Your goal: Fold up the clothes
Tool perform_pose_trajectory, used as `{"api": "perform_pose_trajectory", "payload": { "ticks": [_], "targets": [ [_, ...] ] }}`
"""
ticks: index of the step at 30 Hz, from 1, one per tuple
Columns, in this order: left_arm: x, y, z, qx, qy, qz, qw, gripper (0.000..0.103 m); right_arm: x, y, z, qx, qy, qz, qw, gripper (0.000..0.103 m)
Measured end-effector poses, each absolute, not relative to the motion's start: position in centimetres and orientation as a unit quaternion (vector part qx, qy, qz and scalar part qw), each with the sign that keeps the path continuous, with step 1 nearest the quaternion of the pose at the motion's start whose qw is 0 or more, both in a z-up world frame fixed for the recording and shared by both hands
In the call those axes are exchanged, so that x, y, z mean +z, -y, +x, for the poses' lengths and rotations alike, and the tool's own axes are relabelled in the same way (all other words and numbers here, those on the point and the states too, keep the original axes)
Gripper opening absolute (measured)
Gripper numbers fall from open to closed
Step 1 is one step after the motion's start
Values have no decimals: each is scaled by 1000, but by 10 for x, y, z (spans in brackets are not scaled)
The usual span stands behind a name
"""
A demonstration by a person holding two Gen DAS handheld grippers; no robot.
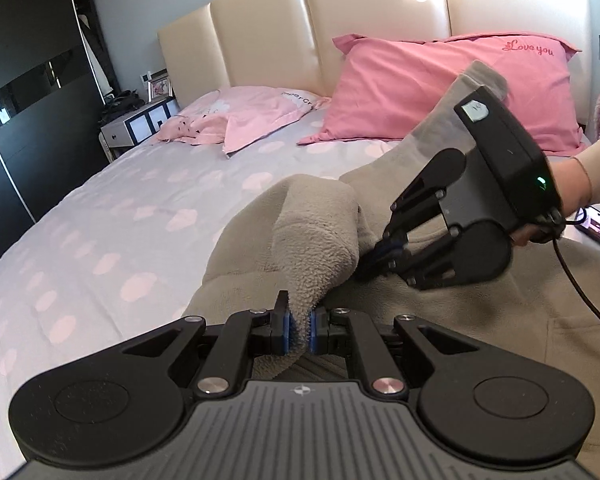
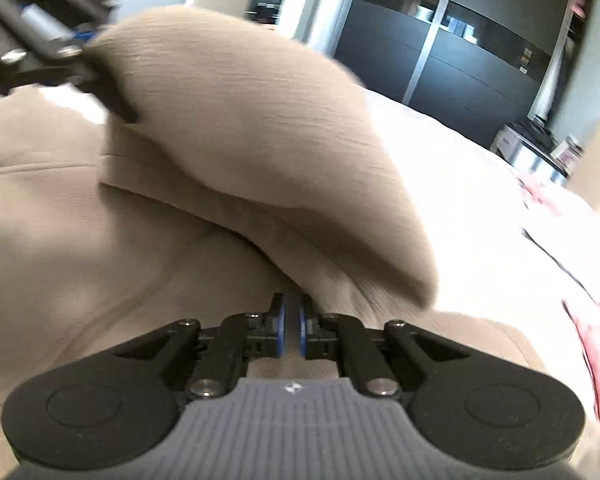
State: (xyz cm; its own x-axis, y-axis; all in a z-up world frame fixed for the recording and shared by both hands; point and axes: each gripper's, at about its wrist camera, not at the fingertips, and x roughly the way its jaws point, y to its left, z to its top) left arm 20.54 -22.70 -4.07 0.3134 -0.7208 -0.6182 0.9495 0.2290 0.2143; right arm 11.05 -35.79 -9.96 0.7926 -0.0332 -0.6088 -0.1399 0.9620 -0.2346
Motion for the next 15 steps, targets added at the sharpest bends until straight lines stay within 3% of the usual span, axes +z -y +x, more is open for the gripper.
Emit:
{"api": "perform_pose_trajectory", "payload": {
  "ticks": [7,15],
  "targets": [
    [-47,221,194,-551,-208,289,755,6,-101,374,127,26,-335,-68,939,9],
    [-29,216,211,-542,-216,240,776,6,-87,357,88,45,-271,-111,955,11]
  ]
}}
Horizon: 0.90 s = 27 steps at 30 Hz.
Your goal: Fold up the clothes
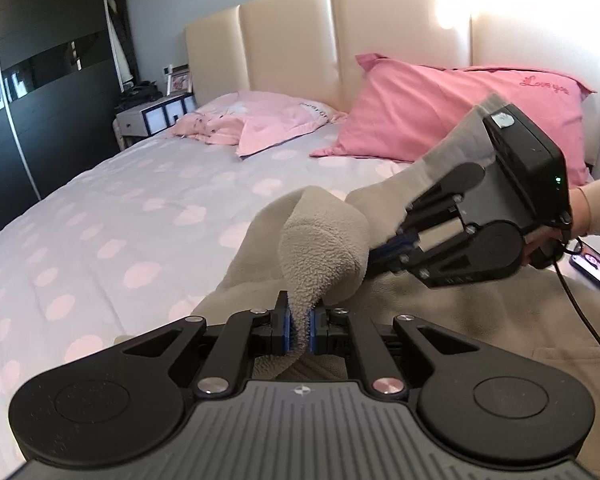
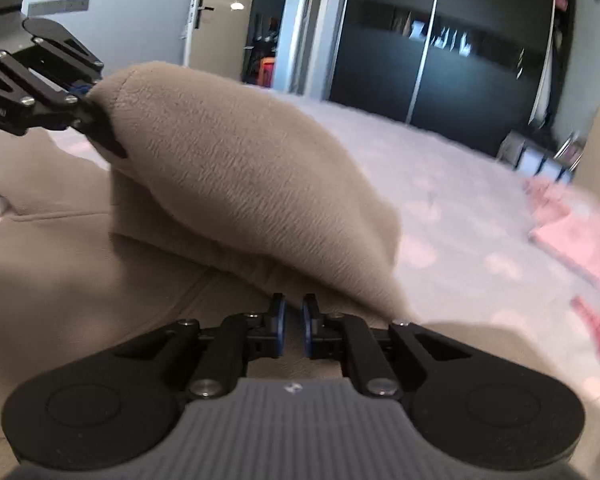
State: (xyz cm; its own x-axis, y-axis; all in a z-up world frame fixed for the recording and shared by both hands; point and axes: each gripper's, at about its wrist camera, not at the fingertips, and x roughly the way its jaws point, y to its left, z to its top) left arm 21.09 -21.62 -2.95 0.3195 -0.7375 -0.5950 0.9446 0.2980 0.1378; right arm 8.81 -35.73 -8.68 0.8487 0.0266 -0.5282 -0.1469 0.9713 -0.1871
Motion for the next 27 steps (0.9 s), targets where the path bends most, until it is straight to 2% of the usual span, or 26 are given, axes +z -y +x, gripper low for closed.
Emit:
{"api": "perform_pose_trajectory", "payload": {
  "ticks": [7,10,12,19,22,26,27],
  "targets": [
    [-20,206,204,-536,-204,227,787,6,-104,374,98,56,-309,-59,948,10],
    [-8,200,203,-547,-203,215,783,5,-112,370,108,55,-329,-57,941,4],
    [-7,197,194,-562,-198,233,769,5,-111,377,118,48,-322,-37,945,3],
    [-43,191,166,-589,-230,281,722,5,-127,386,122,31,-315,-57,947,1],
    [-54,189,162,-574,-223,297,730,5,-120,394,102,49,-322,-40,945,14],
    [-57,188,158,-570,-203,318,730,6,-108,357,62,77,-287,-138,945,44],
    [-57,189,157,-572,-199,322,728,6,-103,352,53,88,-275,-166,943,48]
  ]
}}
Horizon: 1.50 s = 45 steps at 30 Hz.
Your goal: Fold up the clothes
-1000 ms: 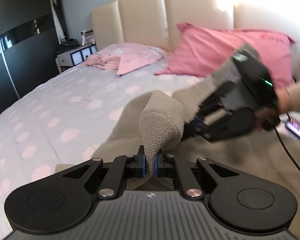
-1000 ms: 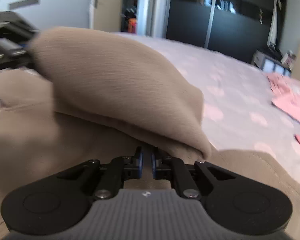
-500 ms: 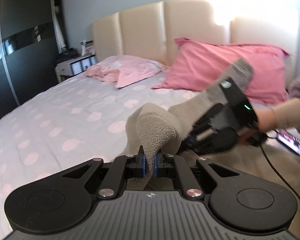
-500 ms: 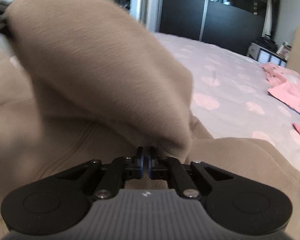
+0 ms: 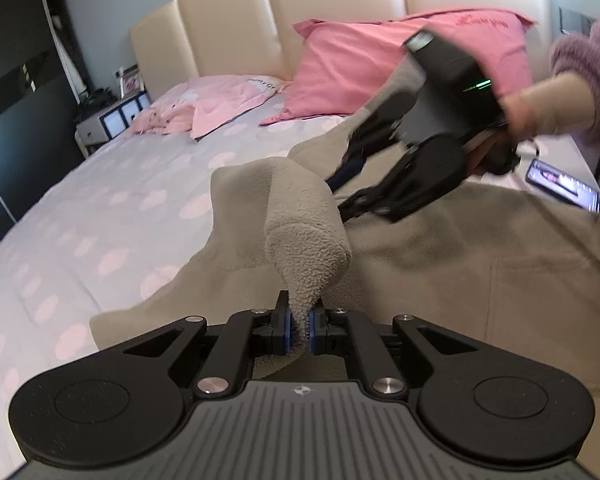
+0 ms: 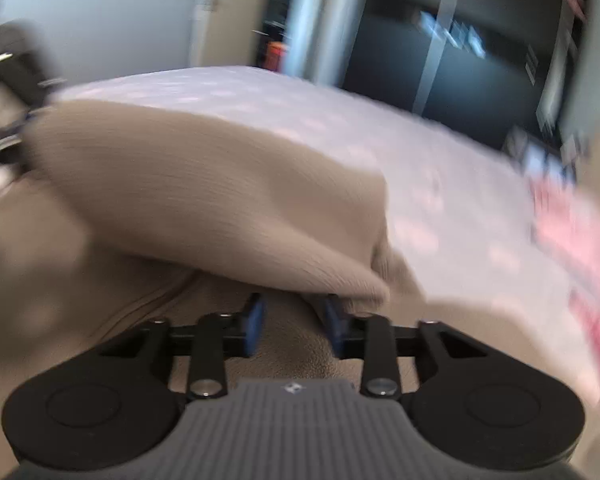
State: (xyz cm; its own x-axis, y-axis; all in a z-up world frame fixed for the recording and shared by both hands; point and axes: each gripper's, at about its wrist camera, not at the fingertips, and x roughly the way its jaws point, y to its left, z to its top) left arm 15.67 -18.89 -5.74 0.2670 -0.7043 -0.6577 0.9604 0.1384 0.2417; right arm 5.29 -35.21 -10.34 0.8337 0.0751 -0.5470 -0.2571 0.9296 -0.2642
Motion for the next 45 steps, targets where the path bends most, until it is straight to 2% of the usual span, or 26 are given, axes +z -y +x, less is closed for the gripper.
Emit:
{"api": "perform_pose_trajectory", "payload": {
  "ticks": [2,5,7,10,14,16,17,18,19,20,22,25,30,34,39,42,45],
  "targets": [
    [-60,190,152,-576,-187,338,721,6,-94,337,31,107,-253,-223,935,62],
    [-65,193,145,-576,-171,368,709,6,-81,321,23,136,-237,-317,908,76],
    [-69,194,141,-575,-167,379,705,6,-75,311,24,149,-227,-379,885,78],
    [-71,195,137,-573,-160,392,702,6,-77,305,38,164,-195,-489,834,88],
    [-71,197,137,-574,-149,398,700,6,-77,297,48,169,-174,-610,754,88],
    [-73,196,135,-574,-140,404,698,6,-80,297,50,157,-180,-637,733,82],
    [-73,196,135,-574,-140,405,698,6,-82,297,49,152,-184,-640,730,61],
    [-74,195,136,-573,-141,404,699,7,-82,299,46,152,-193,-634,733,47],
    [-76,194,135,-573,-140,403,700,9,-82,299,40,152,-204,-622,740,28],
    [-78,191,135,-573,-136,404,701,12,-82,298,33,154,-216,-610,747,25],
    [-86,186,134,-570,-129,417,696,25,-89,301,29,160,-236,-597,750,20],
    [-102,175,136,-550,-116,451,693,34,-97,305,36,164,-262,-570,761,17],
    [-107,152,143,-550,-116,449,695,34,-54,324,54,148,-302,-371,866,15],
    [-99,148,148,-572,-139,418,692,33,-24,348,72,126,-320,-246,906,13],
    [-86,143,152,-590,-135,379,700,33,-10,365,86,88,-334,-164,924,11],
    [-79,144,154,-622,-173,371,667,33,-11,376,77,65,-332,-117,934,10],
    [-83,152,153,-623,-180,376,662,33,-24,385,78,60,-330,-82,939,10]
  ]
}}
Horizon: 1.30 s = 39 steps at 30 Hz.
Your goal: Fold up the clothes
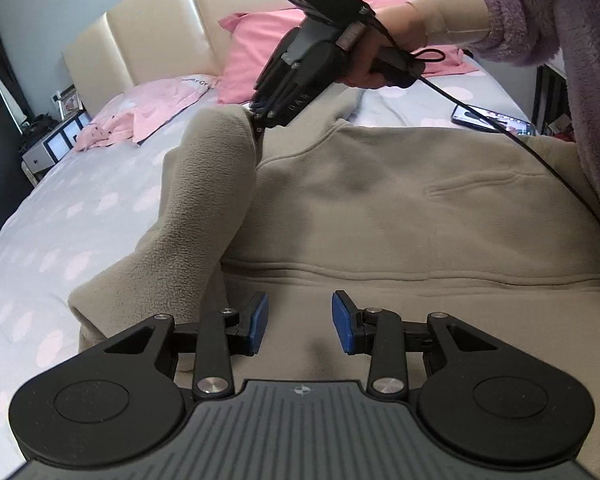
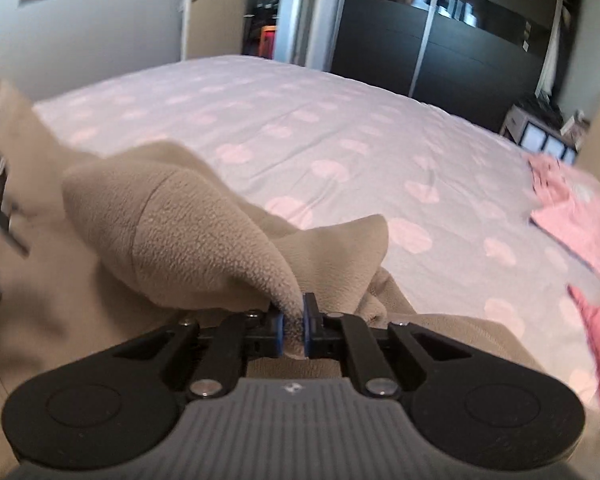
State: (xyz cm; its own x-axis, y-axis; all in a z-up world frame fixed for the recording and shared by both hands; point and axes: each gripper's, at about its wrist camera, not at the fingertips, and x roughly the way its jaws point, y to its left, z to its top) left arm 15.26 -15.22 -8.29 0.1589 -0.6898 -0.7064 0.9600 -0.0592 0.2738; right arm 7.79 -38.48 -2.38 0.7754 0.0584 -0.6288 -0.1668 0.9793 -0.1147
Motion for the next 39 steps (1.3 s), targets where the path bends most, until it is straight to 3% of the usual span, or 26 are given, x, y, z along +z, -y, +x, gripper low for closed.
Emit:
{"api": "perform_pose_trajectory", "payload": {
  "ticks": [9,12,16,20,24,36,39],
  "targets": [
    [-124,196,186,-591,-222,376,678,29,-33,382,100,52,-338,-60,938,10],
    [-139,201,196,-550,-217,410,694,19,-36,381,100,55,-338,-64,937,10],
    [-150,202,202,-482,-166,468,722,10,-44,373,95,64,-342,-84,934,10],
    [-155,203,204,-443,-130,495,736,9,-55,365,90,76,-349,-94,929,10],
    [-175,199,188,-392,-24,586,709,9,-63,356,84,75,-352,-114,926,10],
    [-157,164,226,-355,-176,511,763,10,-82,340,68,102,-360,-183,909,10],
    [-136,151,224,-366,-199,471,778,14,-81,335,65,115,-354,-212,903,16]
  ]
}}
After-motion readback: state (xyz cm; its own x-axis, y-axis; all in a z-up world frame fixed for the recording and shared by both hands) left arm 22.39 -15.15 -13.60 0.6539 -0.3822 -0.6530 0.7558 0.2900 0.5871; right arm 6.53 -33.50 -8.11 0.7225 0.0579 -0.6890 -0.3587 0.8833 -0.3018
